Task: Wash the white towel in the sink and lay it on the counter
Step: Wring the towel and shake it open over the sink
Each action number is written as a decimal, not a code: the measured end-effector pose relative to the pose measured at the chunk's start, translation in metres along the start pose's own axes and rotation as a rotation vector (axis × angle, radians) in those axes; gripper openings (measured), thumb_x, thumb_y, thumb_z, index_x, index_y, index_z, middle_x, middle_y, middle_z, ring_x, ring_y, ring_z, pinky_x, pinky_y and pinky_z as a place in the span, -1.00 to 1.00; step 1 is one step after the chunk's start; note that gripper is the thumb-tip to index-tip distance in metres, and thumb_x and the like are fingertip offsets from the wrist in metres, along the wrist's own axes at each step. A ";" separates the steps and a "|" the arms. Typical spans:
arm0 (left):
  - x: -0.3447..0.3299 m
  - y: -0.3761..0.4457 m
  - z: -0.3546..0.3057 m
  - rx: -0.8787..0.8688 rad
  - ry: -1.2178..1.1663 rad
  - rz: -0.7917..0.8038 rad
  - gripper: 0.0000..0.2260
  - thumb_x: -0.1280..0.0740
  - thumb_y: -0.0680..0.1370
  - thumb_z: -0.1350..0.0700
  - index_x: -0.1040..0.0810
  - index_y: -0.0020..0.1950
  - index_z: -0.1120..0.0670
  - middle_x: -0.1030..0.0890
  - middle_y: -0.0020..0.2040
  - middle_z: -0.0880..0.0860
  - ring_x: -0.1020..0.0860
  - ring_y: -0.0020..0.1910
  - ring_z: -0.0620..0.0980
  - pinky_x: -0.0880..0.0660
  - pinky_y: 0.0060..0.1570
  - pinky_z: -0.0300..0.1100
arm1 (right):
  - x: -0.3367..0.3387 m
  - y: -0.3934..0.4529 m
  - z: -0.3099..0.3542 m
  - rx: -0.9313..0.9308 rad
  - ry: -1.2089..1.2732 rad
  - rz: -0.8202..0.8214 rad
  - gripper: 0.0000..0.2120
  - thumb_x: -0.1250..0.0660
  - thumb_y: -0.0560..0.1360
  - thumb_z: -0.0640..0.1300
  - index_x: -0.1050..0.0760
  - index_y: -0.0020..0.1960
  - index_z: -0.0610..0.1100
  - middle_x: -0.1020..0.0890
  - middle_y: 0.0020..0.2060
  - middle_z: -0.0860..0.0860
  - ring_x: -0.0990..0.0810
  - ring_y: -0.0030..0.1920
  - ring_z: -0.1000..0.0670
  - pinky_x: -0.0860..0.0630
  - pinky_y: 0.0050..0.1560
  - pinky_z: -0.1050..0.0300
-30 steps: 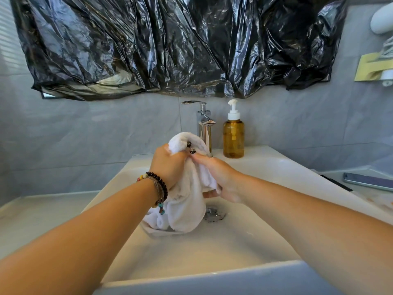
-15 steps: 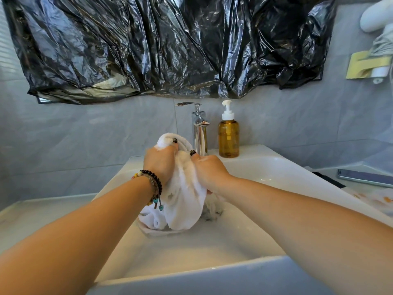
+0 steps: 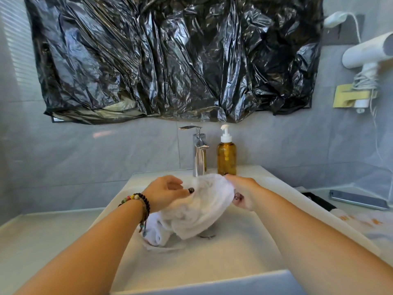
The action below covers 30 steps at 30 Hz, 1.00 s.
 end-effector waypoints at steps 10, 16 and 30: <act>-0.034 0.000 -0.008 0.060 0.907 0.077 -0.60 -0.10 0.63 -0.17 -0.52 0.07 0.13 -0.57 0.04 0.11 -0.51 -0.04 0.07 -0.44 -0.01 -0.12 | -0.015 -0.020 -0.007 -0.008 -0.542 0.009 -0.63 -0.37 0.46 -0.29 -0.43 0.24 -0.31 -0.53 -0.11 -0.17 -0.61 -0.17 -0.11 -0.63 -0.21 0.12; -0.002 0.001 -0.010 0.150 -0.180 -0.189 -0.56 -0.22 0.60 -0.15 -0.58 -0.05 0.23 -0.60 -0.18 0.20 -0.55 -0.20 0.15 -0.42 -0.15 -0.10 | -0.026 -0.050 -0.018 0.112 -1.016 -0.091 -0.41 -0.24 0.56 0.12 -0.18 0.44 -0.18 -0.31 0.36 -0.13 -0.43 0.30 -0.15 -0.45 0.23 0.05; 0.018 -0.048 -0.121 -0.192 -0.785 -0.095 -0.52 -0.40 0.48 0.21 -0.34 0.34 -0.02 -0.62 0.00 0.11 -0.58 -0.09 0.11 -0.47 -0.07 0.02 | -0.031 -0.100 0.041 0.020 0.075 0.341 -0.71 -0.27 0.50 0.08 -0.49 -0.27 -0.09 -0.54 -0.47 -0.06 -0.51 -0.35 -0.08 -0.55 -0.18 0.11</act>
Point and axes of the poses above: each hand's wrist, its own y-axis towards the middle knuckle, its own x-axis out of the back of the hand, z = x × y, the point moved 3 cm from there along y, towards the middle knuckle
